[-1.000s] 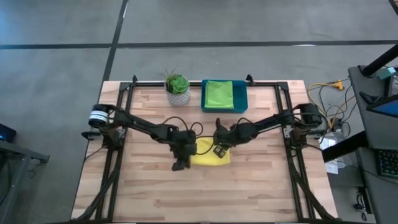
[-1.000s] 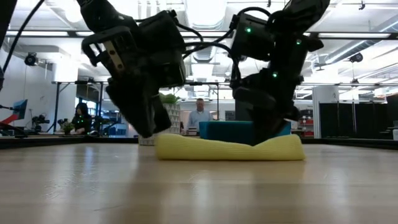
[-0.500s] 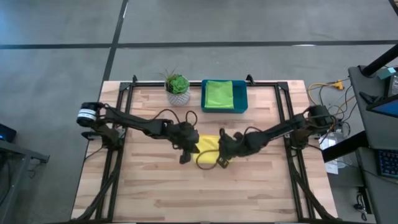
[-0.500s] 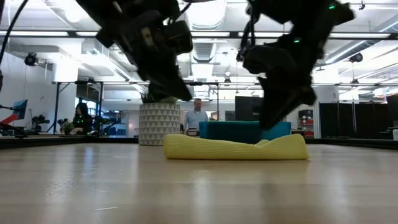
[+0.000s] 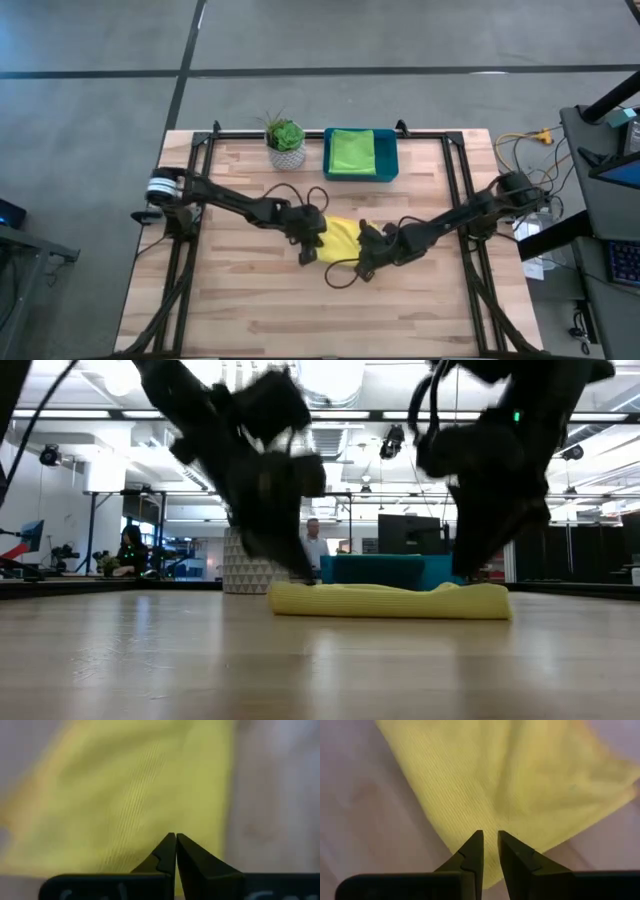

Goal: Fold microfiber towels
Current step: Fold the yellow microfiber towel on top of the green microfiber towel into the dark blue bin

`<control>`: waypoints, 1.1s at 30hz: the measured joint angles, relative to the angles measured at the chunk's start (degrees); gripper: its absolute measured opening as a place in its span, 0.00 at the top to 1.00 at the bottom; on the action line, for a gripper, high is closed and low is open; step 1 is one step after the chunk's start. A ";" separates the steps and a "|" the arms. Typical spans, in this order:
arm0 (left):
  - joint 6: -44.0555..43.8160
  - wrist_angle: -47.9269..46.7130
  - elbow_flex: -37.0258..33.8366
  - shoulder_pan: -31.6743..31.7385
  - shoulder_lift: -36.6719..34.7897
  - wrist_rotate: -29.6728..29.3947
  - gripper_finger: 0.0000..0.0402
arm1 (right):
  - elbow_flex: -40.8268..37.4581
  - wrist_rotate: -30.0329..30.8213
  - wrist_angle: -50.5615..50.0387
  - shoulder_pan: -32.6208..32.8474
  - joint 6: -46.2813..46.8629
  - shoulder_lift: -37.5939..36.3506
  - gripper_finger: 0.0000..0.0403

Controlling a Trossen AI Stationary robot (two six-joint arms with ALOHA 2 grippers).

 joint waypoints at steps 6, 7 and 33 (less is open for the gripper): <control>0.65 1.53 -0.48 -0.75 -8.20 -0.03 1.00 | -0.96 3.53 -0.92 2.43 -0.10 -5.86 0.87; 0.75 2.08 -0.53 -1.04 -8.69 0.20 1.00 | -1.22 3.84 -0.92 2.85 0.27 -6.62 0.87; 15.35 -7.50 40.87 -13.23 25.79 -24.54 0.34 | -9.92 15.37 -8.19 23.28 8.97 -30.30 0.87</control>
